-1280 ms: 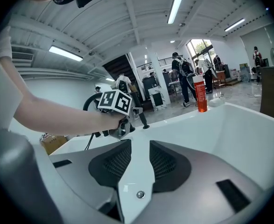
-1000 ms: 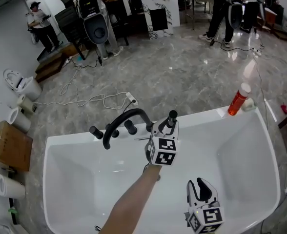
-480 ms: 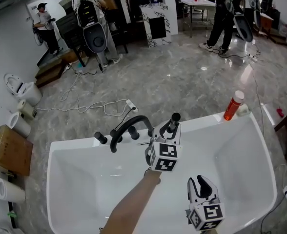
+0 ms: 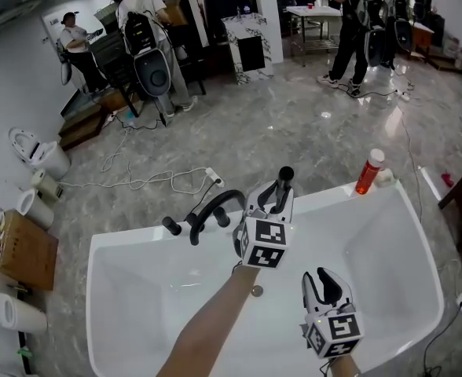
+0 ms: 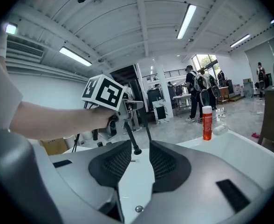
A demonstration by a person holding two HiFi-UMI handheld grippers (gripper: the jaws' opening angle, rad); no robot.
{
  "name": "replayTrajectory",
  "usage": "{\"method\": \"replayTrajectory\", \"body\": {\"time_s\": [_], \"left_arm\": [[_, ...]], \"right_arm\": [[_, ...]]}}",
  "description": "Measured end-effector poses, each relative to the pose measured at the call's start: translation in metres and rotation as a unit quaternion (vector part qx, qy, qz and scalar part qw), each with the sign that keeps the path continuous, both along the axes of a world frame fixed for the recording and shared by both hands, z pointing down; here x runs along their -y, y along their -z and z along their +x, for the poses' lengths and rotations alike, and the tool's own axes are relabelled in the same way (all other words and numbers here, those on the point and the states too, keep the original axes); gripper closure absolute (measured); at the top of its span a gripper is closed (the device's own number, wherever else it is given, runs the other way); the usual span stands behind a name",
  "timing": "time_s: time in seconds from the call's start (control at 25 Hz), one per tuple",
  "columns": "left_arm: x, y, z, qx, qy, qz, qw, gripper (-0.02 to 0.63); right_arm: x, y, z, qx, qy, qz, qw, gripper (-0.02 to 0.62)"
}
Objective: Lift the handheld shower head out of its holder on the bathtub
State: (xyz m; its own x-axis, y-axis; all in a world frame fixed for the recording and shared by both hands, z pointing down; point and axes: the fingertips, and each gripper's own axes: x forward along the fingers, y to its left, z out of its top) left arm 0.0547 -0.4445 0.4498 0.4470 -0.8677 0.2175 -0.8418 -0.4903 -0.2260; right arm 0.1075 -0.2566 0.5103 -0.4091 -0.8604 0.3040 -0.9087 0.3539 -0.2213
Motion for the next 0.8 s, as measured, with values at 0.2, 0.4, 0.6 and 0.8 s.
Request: {"method": "replayTrajectory", "body": {"time_s": [0.2, 0.4, 0.6, 0.8], "left_arm": [[-0.017, 0.04, 0.002, 0.006, -0.013, 0.016, 0.9998, 0.476], [-0.043, 0.077, 0.004, 0.009, -0.024, 0.029, 0.9993, 0.476], [-0.063, 0.113, -0.001, 0.012, -0.033, 0.041, 0.9985, 0.476], [-0.077, 0.143, -0.002, 0.013, -0.038, 0.053, 0.9978, 0.476]], "right_arm": [[-0.01, 0.031, -0.003, 0.003, -0.003, 0.017, 1.0, 0.486], [-0.028, 0.06, -0.005, 0.008, -0.007, 0.027, 1.0, 0.486], [-0.042, 0.09, -0.011, 0.007, -0.009, 0.04, 0.999, 0.486], [-0.055, 0.114, -0.009, 0.002, -0.011, 0.05, 0.999, 0.486]]}}
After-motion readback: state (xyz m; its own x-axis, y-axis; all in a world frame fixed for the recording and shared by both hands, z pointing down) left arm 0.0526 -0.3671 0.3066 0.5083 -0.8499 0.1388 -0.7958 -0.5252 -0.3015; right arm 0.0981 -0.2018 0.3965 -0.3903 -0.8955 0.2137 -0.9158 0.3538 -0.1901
